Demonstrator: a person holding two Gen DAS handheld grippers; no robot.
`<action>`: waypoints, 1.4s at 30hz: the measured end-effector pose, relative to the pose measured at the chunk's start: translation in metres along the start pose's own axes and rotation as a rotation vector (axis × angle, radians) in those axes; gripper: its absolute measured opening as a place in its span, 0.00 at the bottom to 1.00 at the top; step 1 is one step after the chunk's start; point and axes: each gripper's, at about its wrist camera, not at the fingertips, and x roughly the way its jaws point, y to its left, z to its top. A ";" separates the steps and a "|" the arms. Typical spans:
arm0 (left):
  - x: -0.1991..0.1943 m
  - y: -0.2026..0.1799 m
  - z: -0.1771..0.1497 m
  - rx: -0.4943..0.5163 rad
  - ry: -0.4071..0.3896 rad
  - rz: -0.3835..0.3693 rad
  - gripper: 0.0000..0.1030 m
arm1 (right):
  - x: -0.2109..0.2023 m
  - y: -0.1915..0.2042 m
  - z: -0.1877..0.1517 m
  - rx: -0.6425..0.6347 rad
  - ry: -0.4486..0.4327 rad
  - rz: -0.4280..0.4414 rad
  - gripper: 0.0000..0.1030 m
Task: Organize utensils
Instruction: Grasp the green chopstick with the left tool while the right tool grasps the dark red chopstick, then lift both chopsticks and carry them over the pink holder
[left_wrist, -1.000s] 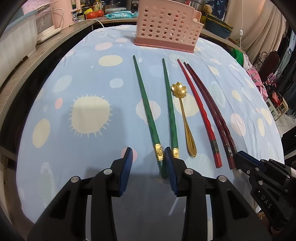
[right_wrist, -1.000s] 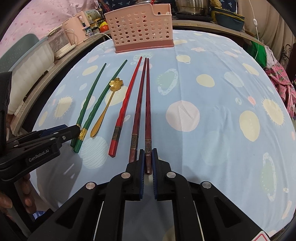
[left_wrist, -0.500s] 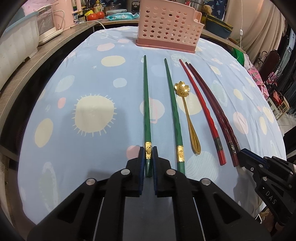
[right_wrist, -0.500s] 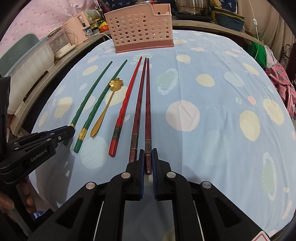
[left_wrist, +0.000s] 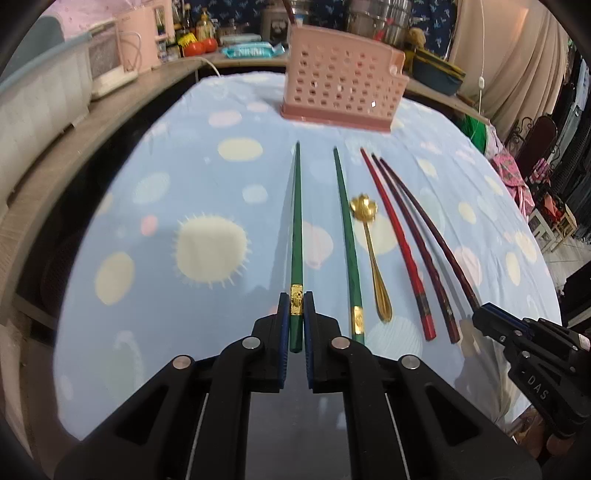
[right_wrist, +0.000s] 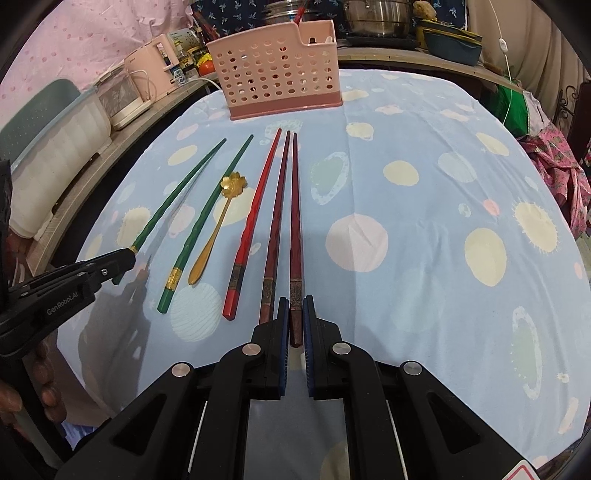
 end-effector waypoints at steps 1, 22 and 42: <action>-0.003 0.001 0.002 0.000 -0.007 0.002 0.07 | -0.003 -0.001 0.002 0.003 -0.008 0.001 0.07; -0.069 0.009 0.082 -0.027 -0.237 -0.026 0.07 | -0.084 -0.014 0.089 0.044 -0.264 0.022 0.07; -0.094 -0.001 0.180 -0.008 -0.413 -0.047 0.07 | -0.112 -0.034 0.182 0.110 -0.435 0.065 0.07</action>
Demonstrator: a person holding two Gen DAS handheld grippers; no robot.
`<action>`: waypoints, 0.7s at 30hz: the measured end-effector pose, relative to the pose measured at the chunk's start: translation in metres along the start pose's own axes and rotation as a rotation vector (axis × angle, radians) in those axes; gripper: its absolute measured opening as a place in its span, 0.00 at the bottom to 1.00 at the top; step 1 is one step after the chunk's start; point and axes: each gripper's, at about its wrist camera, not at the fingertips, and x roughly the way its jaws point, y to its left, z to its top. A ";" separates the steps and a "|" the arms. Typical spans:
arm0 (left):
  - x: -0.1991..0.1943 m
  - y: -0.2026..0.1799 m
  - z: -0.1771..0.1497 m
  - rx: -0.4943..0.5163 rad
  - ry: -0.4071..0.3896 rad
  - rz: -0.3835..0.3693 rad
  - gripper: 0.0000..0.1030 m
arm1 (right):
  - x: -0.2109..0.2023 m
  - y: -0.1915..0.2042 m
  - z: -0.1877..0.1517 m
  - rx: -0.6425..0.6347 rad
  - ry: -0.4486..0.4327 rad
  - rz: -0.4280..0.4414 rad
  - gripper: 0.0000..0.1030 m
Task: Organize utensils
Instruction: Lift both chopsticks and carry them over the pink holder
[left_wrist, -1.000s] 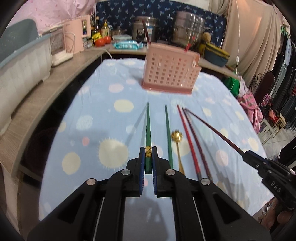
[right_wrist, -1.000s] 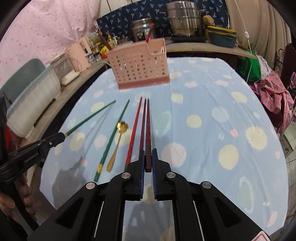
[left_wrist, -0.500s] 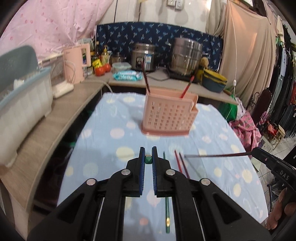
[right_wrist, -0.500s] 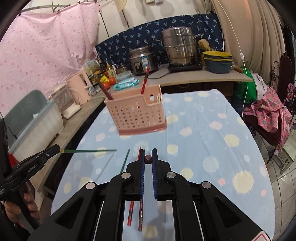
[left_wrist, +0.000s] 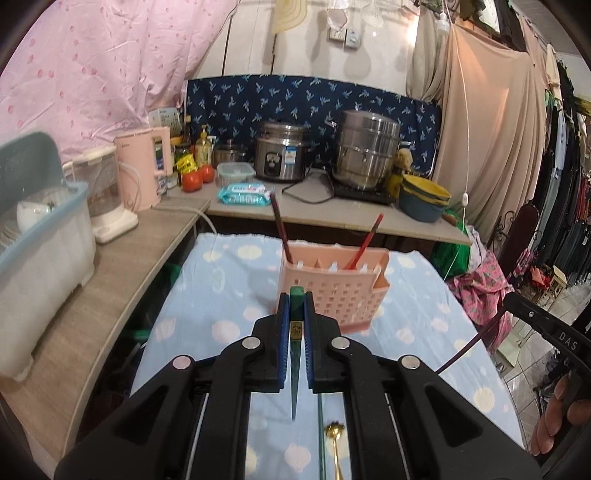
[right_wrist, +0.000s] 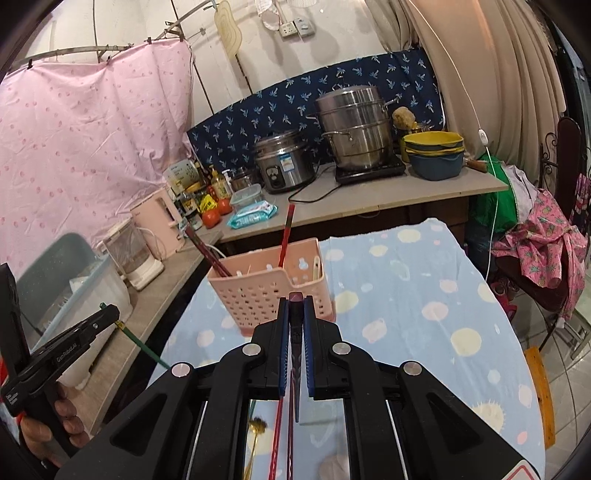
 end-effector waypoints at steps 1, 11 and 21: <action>0.001 -0.001 0.003 0.001 -0.005 -0.002 0.07 | 0.000 0.002 0.004 -0.002 -0.006 0.001 0.07; 0.000 -0.014 0.080 -0.006 -0.150 -0.050 0.07 | 0.001 0.020 0.071 0.015 -0.136 0.077 0.07; 0.025 -0.014 0.137 -0.034 -0.263 -0.054 0.07 | 0.029 0.033 0.128 0.018 -0.255 0.096 0.07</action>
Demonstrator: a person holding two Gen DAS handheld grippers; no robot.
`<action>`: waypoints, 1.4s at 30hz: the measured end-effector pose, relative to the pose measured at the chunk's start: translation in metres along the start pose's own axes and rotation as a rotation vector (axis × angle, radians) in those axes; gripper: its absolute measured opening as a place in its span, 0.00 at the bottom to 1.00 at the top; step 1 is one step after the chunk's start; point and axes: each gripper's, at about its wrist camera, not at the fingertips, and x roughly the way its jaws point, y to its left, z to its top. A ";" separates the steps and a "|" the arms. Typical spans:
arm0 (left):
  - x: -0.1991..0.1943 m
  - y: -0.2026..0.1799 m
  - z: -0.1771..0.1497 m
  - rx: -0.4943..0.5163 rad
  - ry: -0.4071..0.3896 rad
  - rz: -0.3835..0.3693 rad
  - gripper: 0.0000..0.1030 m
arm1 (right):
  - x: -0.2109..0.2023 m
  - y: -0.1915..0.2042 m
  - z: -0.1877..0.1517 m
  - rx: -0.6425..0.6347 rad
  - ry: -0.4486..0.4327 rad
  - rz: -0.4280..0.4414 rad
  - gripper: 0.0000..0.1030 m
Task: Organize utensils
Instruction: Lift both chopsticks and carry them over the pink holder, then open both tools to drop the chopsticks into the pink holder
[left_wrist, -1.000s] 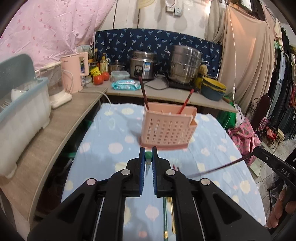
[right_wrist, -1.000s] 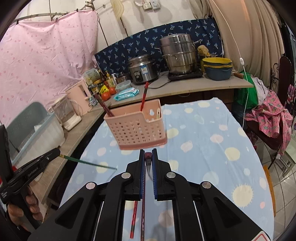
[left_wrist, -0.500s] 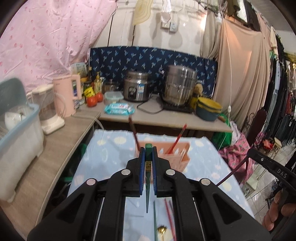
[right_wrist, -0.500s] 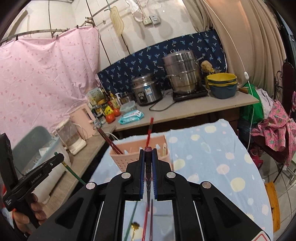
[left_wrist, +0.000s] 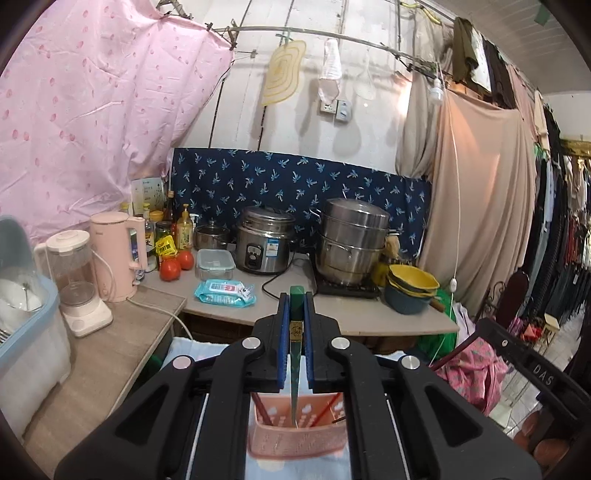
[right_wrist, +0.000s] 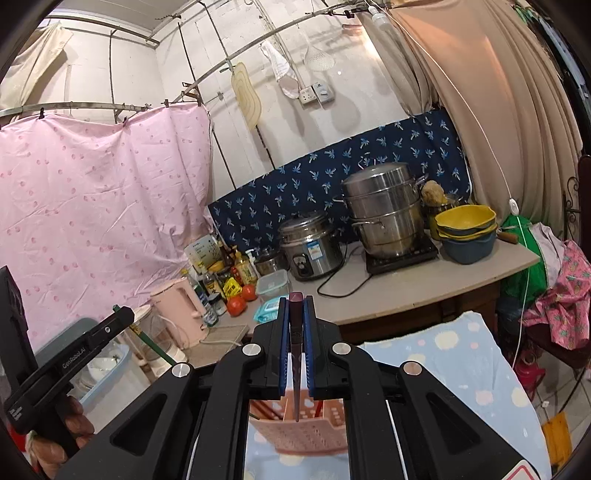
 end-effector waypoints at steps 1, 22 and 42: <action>0.005 0.002 0.000 -0.001 0.000 0.004 0.07 | 0.008 -0.001 0.002 0.006 -0.002 0.003 0.07; 0.079 0.021 -0.060 -0.025 0.185 0.032 0.07 | 0.100 -0.024 -0.053 0.016 0.192 -0.069 0.07; 0.087 0.028 -0.071 -0.040 0.226 0.067 0.27 | 0.114 -0.024 -0.065 0.008 0.228 -0.079 0.15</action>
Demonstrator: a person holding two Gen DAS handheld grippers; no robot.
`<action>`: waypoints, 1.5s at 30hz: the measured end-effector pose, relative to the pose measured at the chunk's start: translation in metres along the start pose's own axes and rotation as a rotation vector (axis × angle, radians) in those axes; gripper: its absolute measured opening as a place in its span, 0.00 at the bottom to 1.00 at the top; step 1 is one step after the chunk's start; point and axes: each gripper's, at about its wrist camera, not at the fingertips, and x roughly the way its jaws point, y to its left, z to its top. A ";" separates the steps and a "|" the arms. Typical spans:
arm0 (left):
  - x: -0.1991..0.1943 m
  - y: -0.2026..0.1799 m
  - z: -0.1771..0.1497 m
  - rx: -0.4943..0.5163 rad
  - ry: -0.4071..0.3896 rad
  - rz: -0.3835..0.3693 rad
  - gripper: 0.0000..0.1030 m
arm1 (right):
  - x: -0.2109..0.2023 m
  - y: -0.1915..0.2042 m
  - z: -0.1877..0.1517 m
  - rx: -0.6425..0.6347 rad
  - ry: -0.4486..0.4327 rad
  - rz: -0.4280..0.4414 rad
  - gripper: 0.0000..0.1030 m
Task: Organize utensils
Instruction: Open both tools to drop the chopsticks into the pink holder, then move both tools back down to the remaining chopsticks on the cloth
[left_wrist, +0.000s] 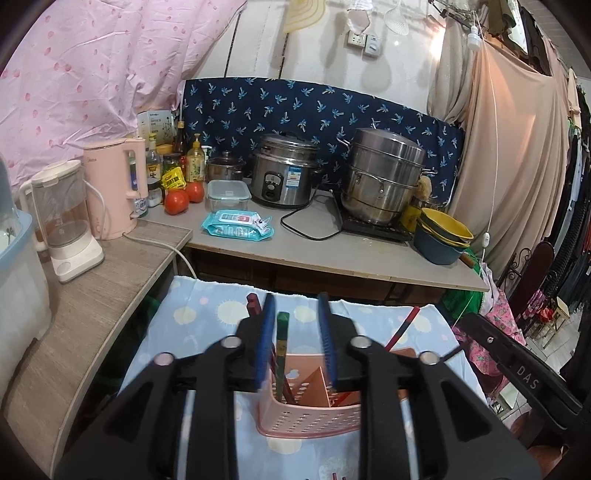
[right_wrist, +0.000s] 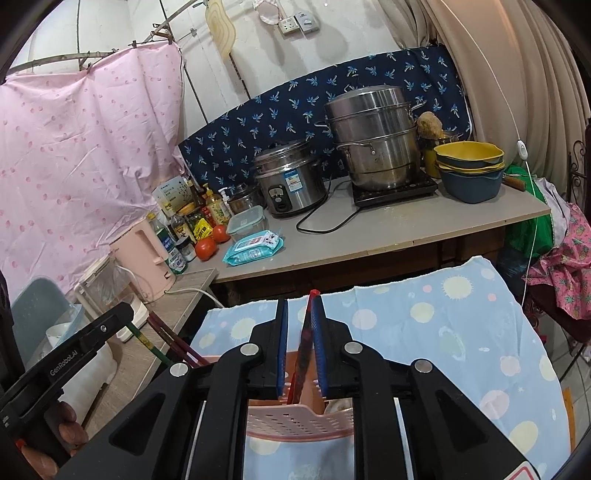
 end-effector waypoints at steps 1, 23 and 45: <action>-0.001 0.001 0.000 -0.001 -0.002 0.003 0.28 | -0.001 0.000 0.000 0.000 -0.004 -0.003 0.15; -0.056 0.006 -0.033 -0.001 0.011 0.004 0.31 | -0.064 0.000 -0.035 -0.023 -0.007 -0.001 0.20; -0.095 0.013 -0.165 0.023 0.231 0.013 0.31 | -0.118 -0.009 -0.193 -0.093 0.265 -0.055 0.20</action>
